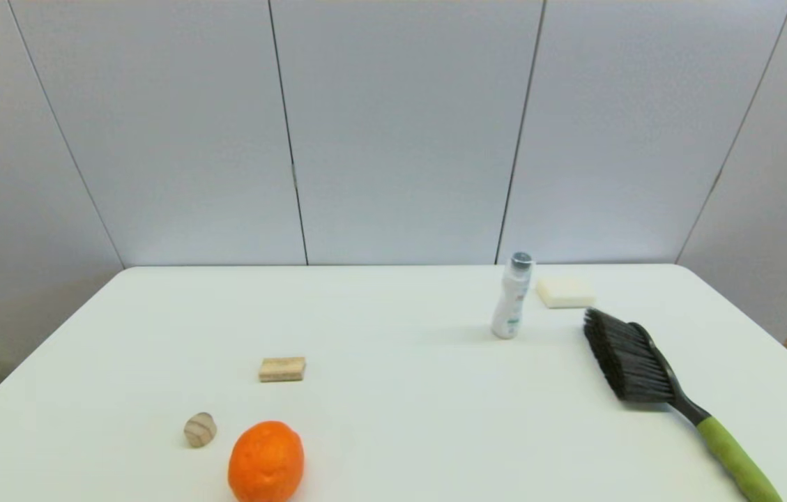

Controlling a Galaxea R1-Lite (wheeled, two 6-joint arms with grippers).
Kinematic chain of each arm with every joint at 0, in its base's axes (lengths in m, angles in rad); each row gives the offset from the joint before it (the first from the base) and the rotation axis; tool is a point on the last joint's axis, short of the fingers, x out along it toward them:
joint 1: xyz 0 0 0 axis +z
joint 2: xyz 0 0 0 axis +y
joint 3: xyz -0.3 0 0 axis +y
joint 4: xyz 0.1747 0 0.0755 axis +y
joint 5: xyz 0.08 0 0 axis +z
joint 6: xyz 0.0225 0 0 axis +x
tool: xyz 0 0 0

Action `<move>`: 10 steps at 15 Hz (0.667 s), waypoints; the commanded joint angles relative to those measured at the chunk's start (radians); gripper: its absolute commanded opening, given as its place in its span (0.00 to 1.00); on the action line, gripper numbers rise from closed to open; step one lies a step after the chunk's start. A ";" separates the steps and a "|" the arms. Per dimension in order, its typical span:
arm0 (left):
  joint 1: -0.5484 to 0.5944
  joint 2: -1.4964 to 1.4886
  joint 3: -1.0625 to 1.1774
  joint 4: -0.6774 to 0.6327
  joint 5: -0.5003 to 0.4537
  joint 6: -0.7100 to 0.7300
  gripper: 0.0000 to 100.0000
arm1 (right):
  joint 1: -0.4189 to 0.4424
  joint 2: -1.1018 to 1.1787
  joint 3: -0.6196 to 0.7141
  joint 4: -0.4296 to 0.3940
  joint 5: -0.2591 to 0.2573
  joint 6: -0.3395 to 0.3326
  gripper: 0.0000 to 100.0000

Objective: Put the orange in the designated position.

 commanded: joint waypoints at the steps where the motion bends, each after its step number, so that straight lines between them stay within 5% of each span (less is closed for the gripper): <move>1: 0.000 0.000 0.000 0.000 0.000 0.000 1.00 | 0.000 0.001 0.000 0.000 0.000 0.007 1.00; 10: 0.000 0.000 0.000 0.000 0.000 0.000 1.00 | 0.000 0.001 0.000 0.000 0.000 0.007 1.00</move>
